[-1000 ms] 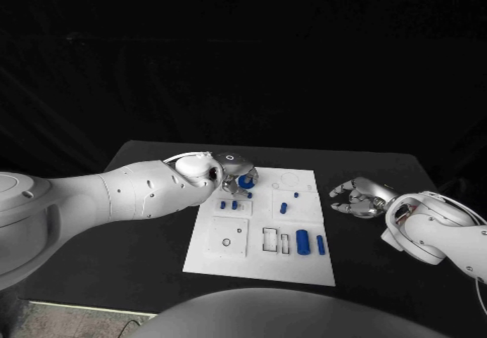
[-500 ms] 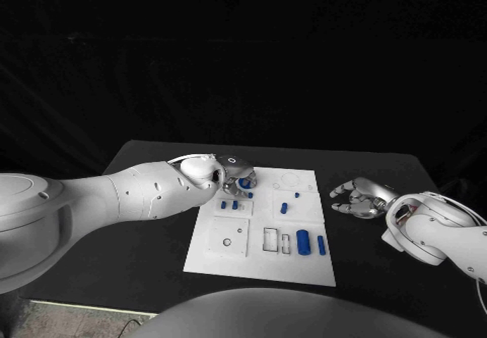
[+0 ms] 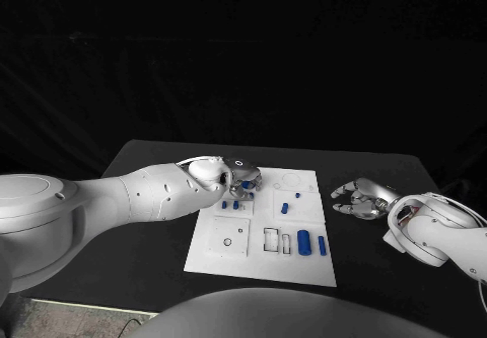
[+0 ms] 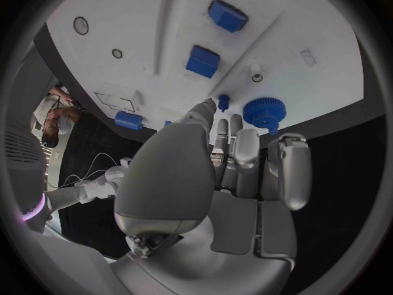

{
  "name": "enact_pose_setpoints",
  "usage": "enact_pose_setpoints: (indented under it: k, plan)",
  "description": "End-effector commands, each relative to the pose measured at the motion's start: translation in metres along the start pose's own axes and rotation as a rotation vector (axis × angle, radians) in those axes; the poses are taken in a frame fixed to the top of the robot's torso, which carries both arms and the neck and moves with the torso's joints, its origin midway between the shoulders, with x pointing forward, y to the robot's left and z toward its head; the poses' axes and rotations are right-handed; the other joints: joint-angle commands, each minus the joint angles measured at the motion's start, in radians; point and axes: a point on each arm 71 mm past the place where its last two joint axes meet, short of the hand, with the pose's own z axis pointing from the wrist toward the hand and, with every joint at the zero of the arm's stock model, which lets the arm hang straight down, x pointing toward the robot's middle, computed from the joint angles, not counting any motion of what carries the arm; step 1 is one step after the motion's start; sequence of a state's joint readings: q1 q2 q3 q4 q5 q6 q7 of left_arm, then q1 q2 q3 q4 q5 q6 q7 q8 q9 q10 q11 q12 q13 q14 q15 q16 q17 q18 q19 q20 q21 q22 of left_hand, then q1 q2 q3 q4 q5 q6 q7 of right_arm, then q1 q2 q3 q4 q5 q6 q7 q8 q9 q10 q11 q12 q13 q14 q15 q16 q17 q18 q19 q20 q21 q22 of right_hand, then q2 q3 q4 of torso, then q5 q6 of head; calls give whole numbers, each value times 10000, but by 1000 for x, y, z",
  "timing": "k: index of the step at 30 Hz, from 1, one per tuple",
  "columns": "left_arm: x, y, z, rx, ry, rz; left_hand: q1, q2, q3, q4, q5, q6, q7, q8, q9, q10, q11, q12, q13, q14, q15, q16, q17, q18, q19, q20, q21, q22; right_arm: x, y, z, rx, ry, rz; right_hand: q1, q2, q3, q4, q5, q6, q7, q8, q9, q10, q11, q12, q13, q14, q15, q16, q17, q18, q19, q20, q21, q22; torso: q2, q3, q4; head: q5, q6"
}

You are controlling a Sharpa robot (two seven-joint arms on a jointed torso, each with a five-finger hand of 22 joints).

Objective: Assemble the parts on the task board

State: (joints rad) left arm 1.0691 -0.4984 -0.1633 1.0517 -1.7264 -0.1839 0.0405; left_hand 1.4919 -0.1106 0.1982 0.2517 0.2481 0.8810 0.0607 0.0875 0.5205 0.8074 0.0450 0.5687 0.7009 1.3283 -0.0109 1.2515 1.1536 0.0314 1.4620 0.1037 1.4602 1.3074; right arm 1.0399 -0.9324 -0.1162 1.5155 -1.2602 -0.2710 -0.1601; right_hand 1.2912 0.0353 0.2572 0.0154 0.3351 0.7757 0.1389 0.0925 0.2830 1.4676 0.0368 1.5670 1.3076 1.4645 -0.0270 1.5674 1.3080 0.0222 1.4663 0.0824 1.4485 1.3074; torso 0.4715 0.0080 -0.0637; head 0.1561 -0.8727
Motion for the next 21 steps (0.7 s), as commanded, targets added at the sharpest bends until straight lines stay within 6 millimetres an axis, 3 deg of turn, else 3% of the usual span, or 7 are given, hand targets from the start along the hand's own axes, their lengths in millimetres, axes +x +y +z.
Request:
enact_pose_setpoints:
  k: [1,10,21]
  plan:
    - [3,-2,2,62,175,-189,-96,44,80,-9,61,87,40,48,-22,97,-31,44,12,-6,-42,20,-28,-21,243,-30,69,2249,1,0,0,-42,107,-28,55,-60,63,12,50,57,4,-38,-14,1032,64,38,2632,1063,64,34,2628,117,356,55,-19,2182,-4,7,-5,-6,1]
    - [8,2,2,-134,339,-253,-43,49,380,-84,436,252,59,134,-130,112,-42,-260,-334,-85,-54,-47,-273,-8,204,-46,26,2232,1,0,0,-17,125,5,60,-58,79,9,69,61,2,-39,-19,1032,62,38,2632,1063,63,34,2628,122,346,55,-38,2175,-10,-1,-12,-45,1]
    - [11,5,2,-256,556,-424,-78,54,642,-142,633,305,52,155,-239,76,1,-635,-751,-148,-38,-64,-447,-1,175,-49,-3,2221,1,0,0,11,135,6,63,-60,86,7,76,59,0,-41,-23,1032,61,38,2632,1063,62,34,2628,126,338,54,-52,2170,-5,2,-4,-70,1]
